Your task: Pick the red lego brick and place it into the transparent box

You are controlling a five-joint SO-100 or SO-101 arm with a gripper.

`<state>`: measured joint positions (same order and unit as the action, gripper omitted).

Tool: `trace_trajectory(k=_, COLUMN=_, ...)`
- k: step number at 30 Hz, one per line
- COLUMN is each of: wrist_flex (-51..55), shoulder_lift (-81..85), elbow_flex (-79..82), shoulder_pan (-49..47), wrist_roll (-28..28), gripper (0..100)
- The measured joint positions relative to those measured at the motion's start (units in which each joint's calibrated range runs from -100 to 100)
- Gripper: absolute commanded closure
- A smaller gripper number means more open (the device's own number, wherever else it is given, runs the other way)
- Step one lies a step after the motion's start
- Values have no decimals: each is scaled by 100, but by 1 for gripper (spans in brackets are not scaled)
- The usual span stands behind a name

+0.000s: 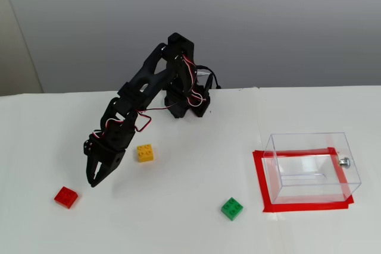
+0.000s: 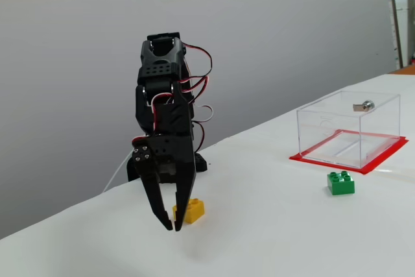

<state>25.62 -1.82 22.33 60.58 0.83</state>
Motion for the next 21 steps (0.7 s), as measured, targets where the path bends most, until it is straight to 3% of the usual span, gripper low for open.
trace_trajectory(k=13, wrist_flex=-43, shoulder_lift=-736, elbow_flex=-1121, shoulder_pan=534, wrist_roll=1339, gripper=98)
trace_trajectory(k=21, wrist_flex=-51, shoulder_lift=-1006, elbow_flex=-1192, shoulder_pan=566, wrist_roll=1505, gripper=97)
